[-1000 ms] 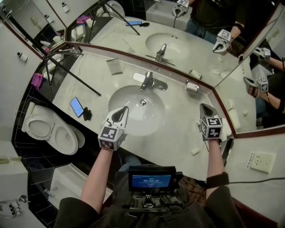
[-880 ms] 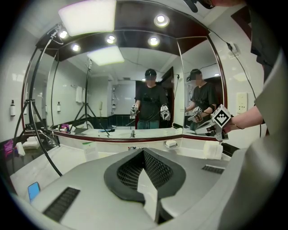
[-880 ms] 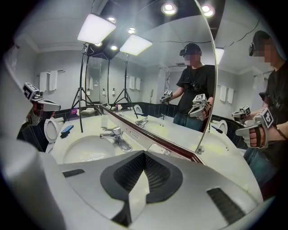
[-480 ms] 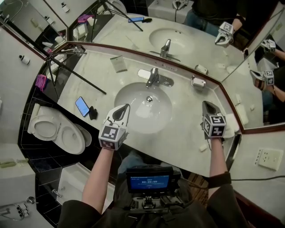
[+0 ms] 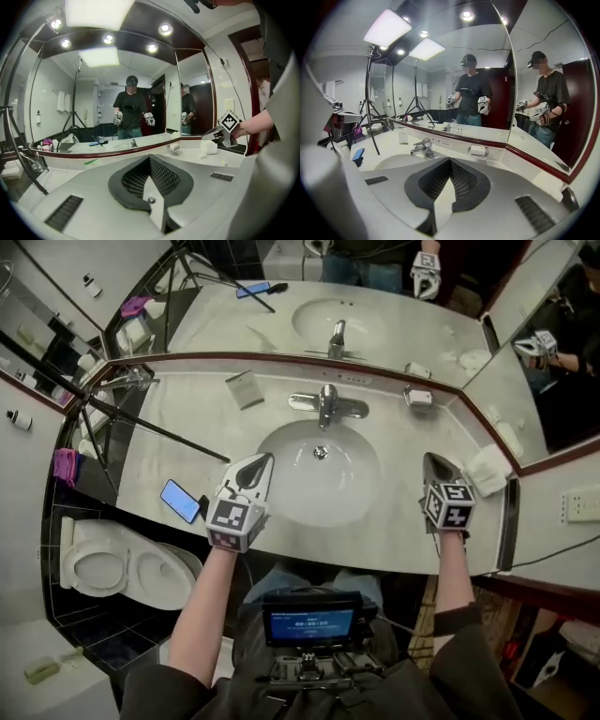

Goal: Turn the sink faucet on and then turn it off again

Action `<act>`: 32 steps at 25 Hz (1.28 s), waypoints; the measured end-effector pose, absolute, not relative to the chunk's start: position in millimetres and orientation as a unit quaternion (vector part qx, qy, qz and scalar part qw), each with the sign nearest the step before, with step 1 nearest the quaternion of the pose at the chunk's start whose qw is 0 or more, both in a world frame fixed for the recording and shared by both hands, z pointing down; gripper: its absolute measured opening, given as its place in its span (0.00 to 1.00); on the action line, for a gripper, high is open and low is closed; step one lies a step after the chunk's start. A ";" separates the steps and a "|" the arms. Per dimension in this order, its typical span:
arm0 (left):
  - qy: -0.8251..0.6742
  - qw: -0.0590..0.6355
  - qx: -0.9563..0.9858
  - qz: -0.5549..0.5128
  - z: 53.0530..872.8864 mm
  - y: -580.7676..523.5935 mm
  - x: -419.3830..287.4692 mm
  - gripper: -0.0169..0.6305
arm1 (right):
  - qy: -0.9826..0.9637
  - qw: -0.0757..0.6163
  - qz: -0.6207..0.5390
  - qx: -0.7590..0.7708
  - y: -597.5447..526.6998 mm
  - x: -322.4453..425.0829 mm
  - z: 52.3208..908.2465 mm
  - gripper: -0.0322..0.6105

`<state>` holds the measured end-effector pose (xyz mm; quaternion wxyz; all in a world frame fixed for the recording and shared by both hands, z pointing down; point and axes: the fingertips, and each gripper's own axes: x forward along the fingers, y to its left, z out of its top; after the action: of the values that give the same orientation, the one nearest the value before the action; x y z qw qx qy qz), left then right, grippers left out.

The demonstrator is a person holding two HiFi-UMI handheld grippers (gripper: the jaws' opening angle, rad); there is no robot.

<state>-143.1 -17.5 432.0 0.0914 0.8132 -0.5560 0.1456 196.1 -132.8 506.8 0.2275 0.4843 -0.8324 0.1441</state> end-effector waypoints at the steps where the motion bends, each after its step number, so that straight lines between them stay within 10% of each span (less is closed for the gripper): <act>1: -0.551 0.089 0.817 0.146 430.0 -17.5 -150.5 0.03 | -0.827 0.225 0.148 0.493 -125.4 190.5 505.7 0.08; 32: -0.430 0.046 0.881 0.189 444.4 -72.1 -163.5 0.03 | -0.770 0.165 0.229 0.573 -48.4 160.2 517.1 0.08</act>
<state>-163.5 -72.1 444.4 0.0456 0.8814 -0.4304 0.1892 160.2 -48.4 517.1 0.1646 0.5725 -0.7700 0.2287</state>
